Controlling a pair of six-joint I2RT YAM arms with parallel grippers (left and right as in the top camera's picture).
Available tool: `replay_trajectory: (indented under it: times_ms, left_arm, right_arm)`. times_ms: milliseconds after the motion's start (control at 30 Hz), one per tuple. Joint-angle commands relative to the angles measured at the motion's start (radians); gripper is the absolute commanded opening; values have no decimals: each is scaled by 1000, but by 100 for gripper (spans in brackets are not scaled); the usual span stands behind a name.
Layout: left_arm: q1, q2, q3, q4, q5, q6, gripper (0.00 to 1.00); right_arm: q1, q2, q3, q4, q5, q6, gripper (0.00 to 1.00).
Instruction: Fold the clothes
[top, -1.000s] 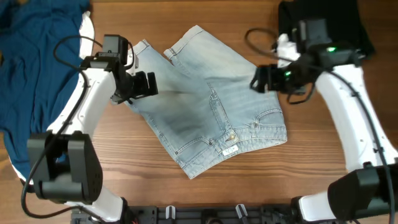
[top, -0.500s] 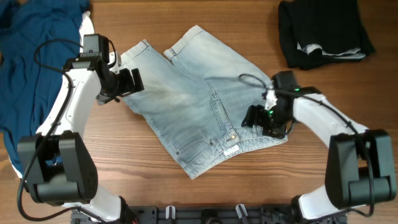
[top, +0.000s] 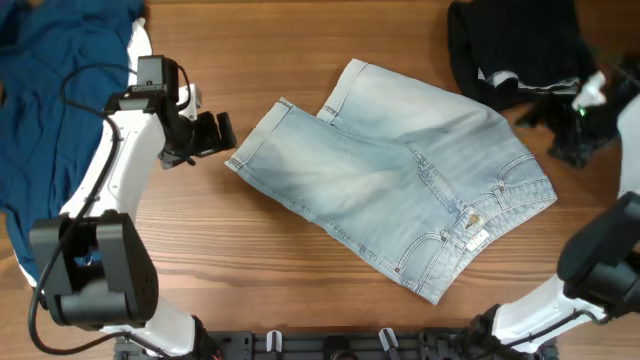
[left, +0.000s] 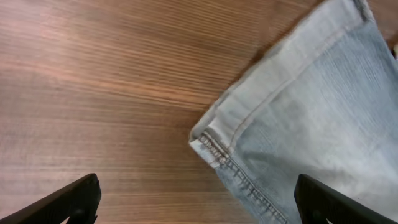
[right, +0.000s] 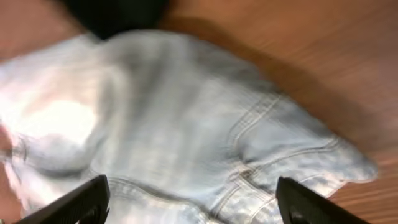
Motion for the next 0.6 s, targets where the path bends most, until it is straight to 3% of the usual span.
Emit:
replay_trajectory:
  times_ms: [0,133,200,267,300,433,567]
  left_arm:
    - [-63,-9,-5,20,23,164,100]
    - [-131,40,-43,63,24,238,93]
    - [-159,82,-53,80,24,237,72]
    - [-183,126,-53,87,24,237,39]
    - [-192,141,-54,87,24,237,27]
    - [-203,188,-90,136,2,237,14]
    - [-178,250,-103,149,-258,185,12]
  right_arm:
    - [162,-4,63,-23,-15,-92,89]
    - [314,-3,61,25,-15,-72,90]
    - [359,-3,61,35,-14,-72,90]
    - [374,-3,61,47,-14,-68,90]
    - [374,-3,61,51,-15,-64,90]
    - [374,-3,61,57,-15,-64,90]
    - [374,-3,61,70,-15,-64,90]
